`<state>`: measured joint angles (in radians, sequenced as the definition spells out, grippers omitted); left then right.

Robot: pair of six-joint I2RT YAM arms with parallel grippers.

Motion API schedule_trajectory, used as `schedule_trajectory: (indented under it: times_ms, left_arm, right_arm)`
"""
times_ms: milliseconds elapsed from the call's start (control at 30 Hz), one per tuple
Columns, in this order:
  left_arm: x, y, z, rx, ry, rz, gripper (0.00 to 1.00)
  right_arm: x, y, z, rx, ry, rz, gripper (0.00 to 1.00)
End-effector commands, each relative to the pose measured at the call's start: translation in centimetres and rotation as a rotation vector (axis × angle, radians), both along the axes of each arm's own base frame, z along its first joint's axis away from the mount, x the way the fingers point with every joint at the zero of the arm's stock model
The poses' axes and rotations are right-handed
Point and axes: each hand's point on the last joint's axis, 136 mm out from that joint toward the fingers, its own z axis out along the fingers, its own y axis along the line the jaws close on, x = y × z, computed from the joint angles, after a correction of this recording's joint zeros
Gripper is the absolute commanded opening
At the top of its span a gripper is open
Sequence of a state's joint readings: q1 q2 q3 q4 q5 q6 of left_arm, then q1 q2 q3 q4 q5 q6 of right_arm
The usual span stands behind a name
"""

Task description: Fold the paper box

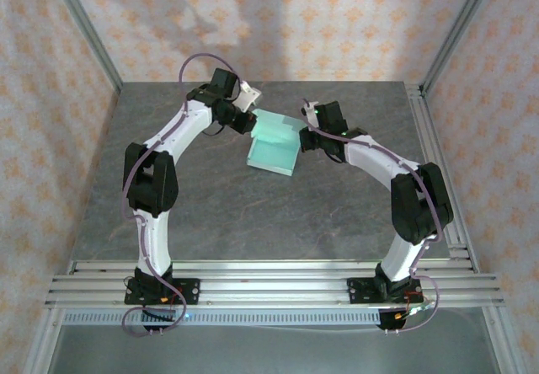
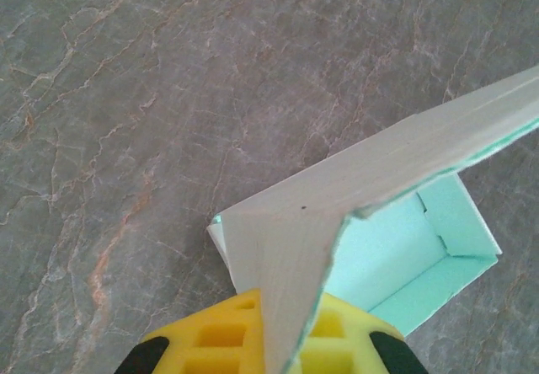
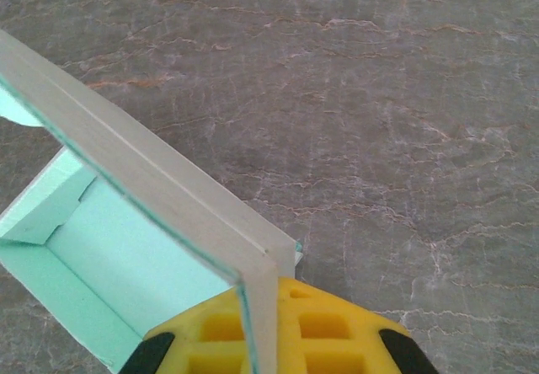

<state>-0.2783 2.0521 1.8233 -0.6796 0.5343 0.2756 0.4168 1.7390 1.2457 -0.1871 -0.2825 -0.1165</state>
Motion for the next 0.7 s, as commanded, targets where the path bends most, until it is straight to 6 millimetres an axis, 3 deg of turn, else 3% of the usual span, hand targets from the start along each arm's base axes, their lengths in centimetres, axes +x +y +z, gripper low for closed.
schedule_trajectory:
  times_ms: [0, 433, 667]
  left_arm:
    - [0.2, -0.9, 1.2, -0.024, -0.042, 0.058, 0.0]
    - [-0.3, -3.0, 1.5, -0.073, -0.121, 0.237, 0.0]
    - [-0.1, -4.0, 0.8, -0.126, -0.119, 0.383, 0.0]
  right_arm:
    - [0.7, -0.1, 1.2, 0.019, -0.031, -0.097, 0.0]
    - [2.1, -1.9, 2.0, 0.044, -0.16, -0.456, 0.0]
    - [2.3, -1.8, 2.1, 0.107, -0.251, -0.524, 0.0]
